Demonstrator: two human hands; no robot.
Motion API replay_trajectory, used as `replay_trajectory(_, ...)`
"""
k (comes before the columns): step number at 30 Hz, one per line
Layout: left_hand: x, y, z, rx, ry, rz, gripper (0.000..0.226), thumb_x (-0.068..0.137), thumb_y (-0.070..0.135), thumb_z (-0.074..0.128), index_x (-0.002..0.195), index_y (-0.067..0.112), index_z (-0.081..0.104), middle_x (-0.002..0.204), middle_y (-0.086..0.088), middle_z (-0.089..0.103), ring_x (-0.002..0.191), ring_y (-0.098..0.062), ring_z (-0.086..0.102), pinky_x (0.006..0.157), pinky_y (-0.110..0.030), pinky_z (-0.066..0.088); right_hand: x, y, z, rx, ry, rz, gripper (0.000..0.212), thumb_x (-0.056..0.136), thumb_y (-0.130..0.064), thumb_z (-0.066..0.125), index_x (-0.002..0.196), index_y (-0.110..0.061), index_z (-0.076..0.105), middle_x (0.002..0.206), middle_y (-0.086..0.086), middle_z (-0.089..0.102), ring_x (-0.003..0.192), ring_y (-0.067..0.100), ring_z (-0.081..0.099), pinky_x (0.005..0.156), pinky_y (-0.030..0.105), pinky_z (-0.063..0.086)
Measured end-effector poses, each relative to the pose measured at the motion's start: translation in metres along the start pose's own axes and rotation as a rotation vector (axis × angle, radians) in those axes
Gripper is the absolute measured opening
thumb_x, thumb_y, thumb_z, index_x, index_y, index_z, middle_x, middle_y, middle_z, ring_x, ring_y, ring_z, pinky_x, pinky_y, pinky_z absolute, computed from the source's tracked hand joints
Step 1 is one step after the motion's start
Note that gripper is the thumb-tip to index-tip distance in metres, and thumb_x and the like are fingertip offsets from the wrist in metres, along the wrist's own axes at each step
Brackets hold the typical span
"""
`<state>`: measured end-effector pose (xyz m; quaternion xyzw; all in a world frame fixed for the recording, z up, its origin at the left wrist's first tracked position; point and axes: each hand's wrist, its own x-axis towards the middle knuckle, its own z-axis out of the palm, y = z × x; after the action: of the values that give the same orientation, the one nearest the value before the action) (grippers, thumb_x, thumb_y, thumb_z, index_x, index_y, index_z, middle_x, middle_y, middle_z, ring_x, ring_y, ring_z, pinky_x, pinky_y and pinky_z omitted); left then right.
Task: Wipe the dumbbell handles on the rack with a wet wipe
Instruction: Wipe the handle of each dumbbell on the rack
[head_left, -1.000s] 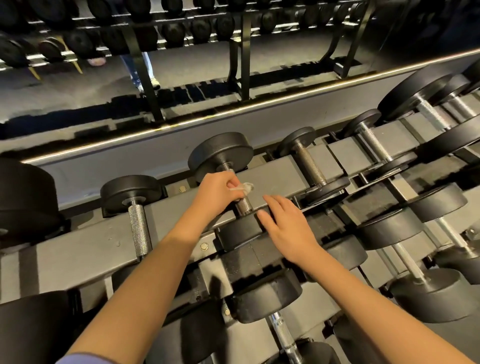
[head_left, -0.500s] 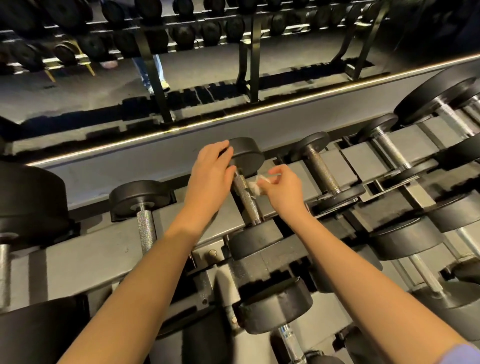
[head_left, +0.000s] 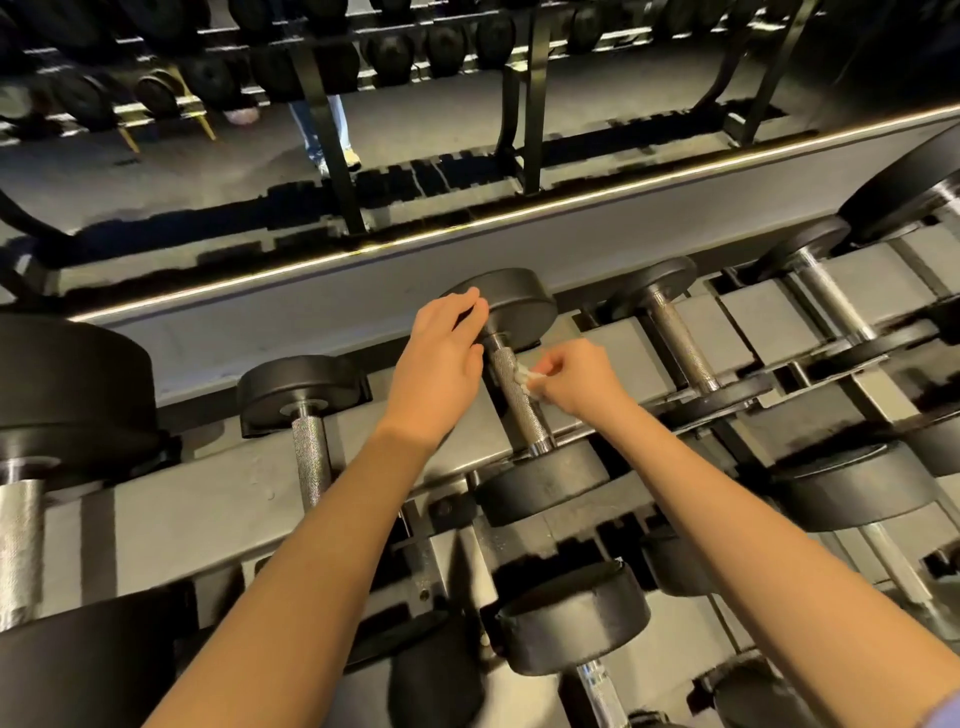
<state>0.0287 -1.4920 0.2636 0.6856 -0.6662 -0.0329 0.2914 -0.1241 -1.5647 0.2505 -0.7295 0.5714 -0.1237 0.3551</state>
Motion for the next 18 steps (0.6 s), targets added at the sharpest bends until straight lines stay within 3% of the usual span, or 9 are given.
replay_trajectory(3, 0.000, 0.000, 0.000, -0.003, 0.008, 0.002, 0.046, 0.096, 0.006, 0.052, 0.141, 0.009, 0.045, 0.146, -0.003, 0.041, 0.138, -0.017, 0.028, 0.108, -0.019, 0.020, -0.004, 0.007, -0.007, 0.004, -0.116, 0.041, 0.006, 0.078, -0.002, 0.071, 0.084, 0.001, 0.071, 0.089, 0.015, 0.070, 0.087, 0.024, 0.065, 0.083, 0.037, 0.055)
replay_trajectory(8, 0.000, 0.002, -0.001, -0.002, 0.006, -0.011, 0.045, 0.096, 0.007, 0.051, 0.141, 0.011, 0.045, 0.146, -0.001, 0.041, 0.138, -0.014, 0.026, 0.105, -0.015, 0.019, 0.009, -0.008, 0.003, 0.157, 0.133, -0.022, 0.008, 0.085, -0.011, 0.067, 0.090, -0.006, 0.071, 0.081, 0.002, 0.062, 0.079, 0.012, 0.055, 0.069, 0.021, 0.041)
replay_trajectory(10, 0.000, 0.003, -0.001, -0.012, 0.006, -0.026, 0.046, 0.097, 0.008, 0.050, 0.142, 0.012, 0.044, 0.147, 0.000, 0.039, 0.139, -0.012, 0.024, 0.104, -0.014, 0.018, 0.011, -0.010, 0.009, 0.195, 0.143, -0.056, 0.009, 0.087, -0.016, 0.066, 0.092, -0.010, 0.071, 0.081, -0.001, 0.061, 0.079, 0.012, 0.055, 0.067, 0.020, 0.040)
replay_trajectory(14, 0.001, 0.002, 0.001, -0.012, 0.019, -0.030, 0.045, 0.097, 0.007, 0.049, 0.141, 0.013, 0.045, 0.147, 0.000, 0.040, 0.138, -0.012, 0.025, 0.102, -0.013, 0.020, 0.001, 0.000, 0.000, 0.075, -0.032, -0.029, 0.011, 0.082, -0.012, 0.073, 0.092, -0.009, 0.072, 0.087, 0.003, 0.064, 0.081, 0.014, 0.056, 0.065, 0.019, 0.044)
replay_trajectory(18, 0.001, 0.004, 0.001, -0.034, 0.036, -0.035, 0.044, 0.097, 0.005, 0.049, 0.140, 0.011, 0.046, 0.145, -0.002, 0.043, 0.138, -0.014, 0.027, 0.103, -0.012, 0.017, -0.013, 0.005, -0.014, -0.168, -0.257, -0.033, 0.006, 0.078, -0.007, 0.074, 0.085, -0.008, 0.073, 0.089, 0.004, 0.069, 0.084, 0.014, 0.060, 0.078, 0.025, 0.049)
